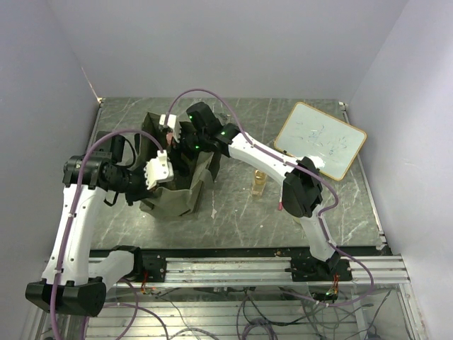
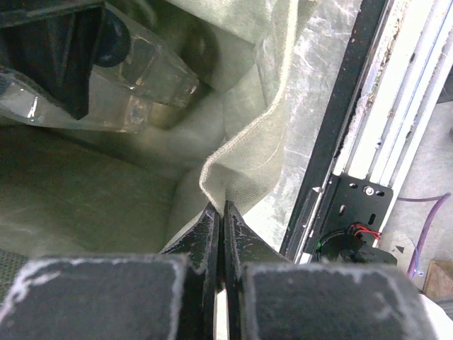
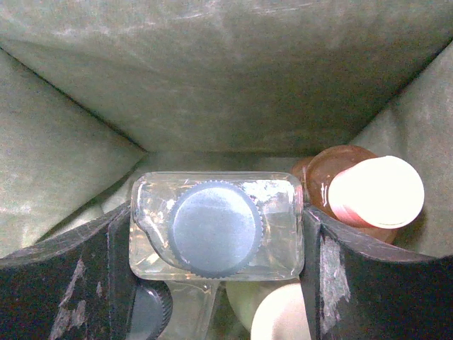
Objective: Place the personal care products into the canvas bag
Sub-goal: Place the care product in the canvas bag.
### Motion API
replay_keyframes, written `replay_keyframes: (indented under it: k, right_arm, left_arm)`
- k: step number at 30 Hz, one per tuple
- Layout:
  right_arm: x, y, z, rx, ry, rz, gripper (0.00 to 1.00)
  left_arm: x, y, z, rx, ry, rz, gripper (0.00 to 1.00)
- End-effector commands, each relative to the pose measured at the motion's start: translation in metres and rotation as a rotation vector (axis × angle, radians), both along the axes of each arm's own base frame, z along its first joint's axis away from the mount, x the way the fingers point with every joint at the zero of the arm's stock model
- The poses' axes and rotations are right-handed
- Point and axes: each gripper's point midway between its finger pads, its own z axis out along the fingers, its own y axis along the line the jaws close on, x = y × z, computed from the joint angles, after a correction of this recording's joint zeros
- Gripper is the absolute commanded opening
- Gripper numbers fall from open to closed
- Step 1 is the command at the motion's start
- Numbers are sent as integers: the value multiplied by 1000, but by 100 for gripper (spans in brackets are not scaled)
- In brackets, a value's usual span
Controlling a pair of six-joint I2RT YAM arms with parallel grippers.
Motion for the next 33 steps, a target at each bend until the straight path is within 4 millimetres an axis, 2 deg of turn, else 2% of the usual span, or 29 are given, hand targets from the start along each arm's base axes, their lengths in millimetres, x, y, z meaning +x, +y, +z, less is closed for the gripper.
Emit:
replay_keyframes:
  k: [1,9,15,20,24,33]
  right_arm:
    - [0,18,49,129,-89,28,0]
    - [-5,27,57,157,-120,39,0]
    - [-3,32,51,139,-149,40,0]
    - [1,34,37,109,-166,36,0]
    - [0,38,22,75,-174,42,0]
    - [-5,43,2,37,-155,21,0]
  left_arm:
    - [-13,3,-15,37,37,-26,7]
    - [-12,0,-22,31,36,-31,7]
    - [-10,-1,-26,34,37,-34,7]
    - [-7,-2,-26,34,41,-37,7]
    - [-6,-1,-27,40,42,-37,7]
    - [-6,0,-28,44,38,-29,7]
